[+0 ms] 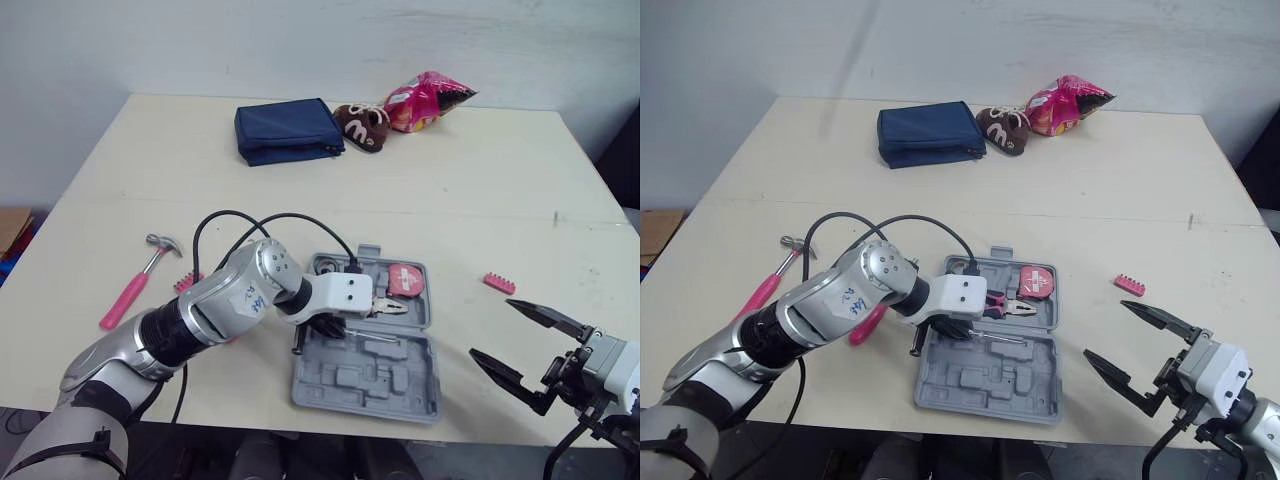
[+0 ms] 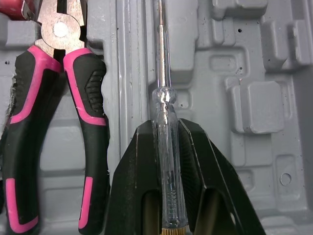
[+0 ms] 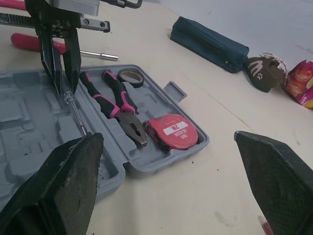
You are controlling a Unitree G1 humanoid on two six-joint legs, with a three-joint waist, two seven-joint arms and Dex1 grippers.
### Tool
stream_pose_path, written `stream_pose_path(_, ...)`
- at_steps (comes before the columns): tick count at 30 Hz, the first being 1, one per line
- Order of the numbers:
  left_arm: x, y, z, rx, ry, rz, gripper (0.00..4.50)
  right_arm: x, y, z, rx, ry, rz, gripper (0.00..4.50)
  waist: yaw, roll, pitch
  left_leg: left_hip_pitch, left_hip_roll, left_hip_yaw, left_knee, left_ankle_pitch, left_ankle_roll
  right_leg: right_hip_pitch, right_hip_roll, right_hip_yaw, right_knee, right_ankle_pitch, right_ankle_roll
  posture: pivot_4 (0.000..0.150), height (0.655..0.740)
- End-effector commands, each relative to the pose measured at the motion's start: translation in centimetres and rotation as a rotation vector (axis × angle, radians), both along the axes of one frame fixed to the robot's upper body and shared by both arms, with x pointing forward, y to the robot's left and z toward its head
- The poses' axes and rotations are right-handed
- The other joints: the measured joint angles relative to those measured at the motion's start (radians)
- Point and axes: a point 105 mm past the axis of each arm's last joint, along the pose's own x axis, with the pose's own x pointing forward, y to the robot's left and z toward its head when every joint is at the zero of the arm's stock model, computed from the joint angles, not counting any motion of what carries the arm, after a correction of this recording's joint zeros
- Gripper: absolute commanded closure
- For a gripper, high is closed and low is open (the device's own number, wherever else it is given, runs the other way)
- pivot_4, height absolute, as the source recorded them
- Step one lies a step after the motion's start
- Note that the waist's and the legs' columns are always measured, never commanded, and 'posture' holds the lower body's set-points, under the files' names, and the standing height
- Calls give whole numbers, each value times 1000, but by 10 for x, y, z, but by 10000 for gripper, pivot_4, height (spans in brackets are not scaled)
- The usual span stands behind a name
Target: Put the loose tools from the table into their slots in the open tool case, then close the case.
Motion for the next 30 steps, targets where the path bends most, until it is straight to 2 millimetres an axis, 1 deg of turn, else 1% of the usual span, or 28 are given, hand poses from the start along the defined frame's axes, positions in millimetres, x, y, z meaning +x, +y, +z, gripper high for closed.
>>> stream_pose_path(1,-4,-7,7,-22,-27,-20,44635,-2,4,8,-9,-33,11,0,0,0,0,0,0,0,0,0,0,0,0,0,0,0,0,1500,7400)
stream_pose_path(7,-3,-11,7,-34,-39,-14,44635,-2,4,9,-7,-35,10,0,0,0,0,0,0,0,0,0,0,0,0,0,0,0,0,1500,7400)
stream_pose_path(9,-2,-13,7,-36,-54,-20,34799,-2,5,9,-5,-36,9,0,0,0,0,0,0,0,0,0,0,0,0,0,0,0,0,1500,7400)
stream_pose_path(10,-2,-13,9,-44,-63,-21,31195,-2,5,9,-4,-36,9,0,0,0,0,0,0,0,0,0,0,0,0,0,0,0,0,1500,7400)
stream_pose_path(13,-3,-13,16,-59,-80,-34,17707,-3,5,9,-3,-35,9,0,-1,0,0,0,0,0,0,0,0,0,0,0,0,0,0,1500,7400)
stream_pose_path(18,-6,-7,39,-121,-64,-73,17707,-4,7,9,2,-27,13,0,-1,0,0,0,0,0,0,0,0,0,0,0,1,0,0,1500,7400)
stream_pose_path(20,-6,-3,46,-157,-45,-75,17707,-4,7,9,3,-26,14,0,-1,0,0,0,0,0,0,0,0,0,0,0,1,0,0,1500,7400)
stream_pose_path(22,-4,0,48,-242,-25,-84,17707,-3,7,10,5,-25,13,0,-1,0,0,0,0,0,0,0,0,0,0,0,1,0,0,1500,7400)
stream_pose_path(24,-5,-3,50,-386,-12,-117,23247,-3,7,9,8,-25,11,0,-2,1,0,0,0,0,0,0,0,0,0,0,0,0,0,1500,7400)
stream_pose_path(25,-4,-3,50,-450,20,-104,26090,-3,7,9,9,-25,9,0,-1,1,0,0,0,0,0,0,0,0,0,0,0,0,0,1500,7400)
stream_pose_path(26,-7,-2,48,-513,35,-125,30975,-3,7,9,10,-26,6,0,-1,1,0,0,0,0,1,0,0,0,0,-1,1,0,0,1500,7400)
stream_pose_path(27,-8,-1,44,-545,45,-130,34452,-2,7,9,11,-27,4,0,-1,1,0,-1,1,-1,2,0,0,0,0,-1,1,0,0,1500,7400)
stream_pose_path(29,-9,1,40,-569,43,-143,43558,-2,6,9,11,-28,2,0,-1,1,0,-1,1,-1,3,0,0,0,0,-1,1,0,0,1500,7400)
stream_pose_path(30,-10,0,37,-601,44,-154,44384,-2,6,10,12,-29,0,0,-1,1,0,-1,1,-1,5,-1,0,0,0,-1,2,0,0,1500,7400)
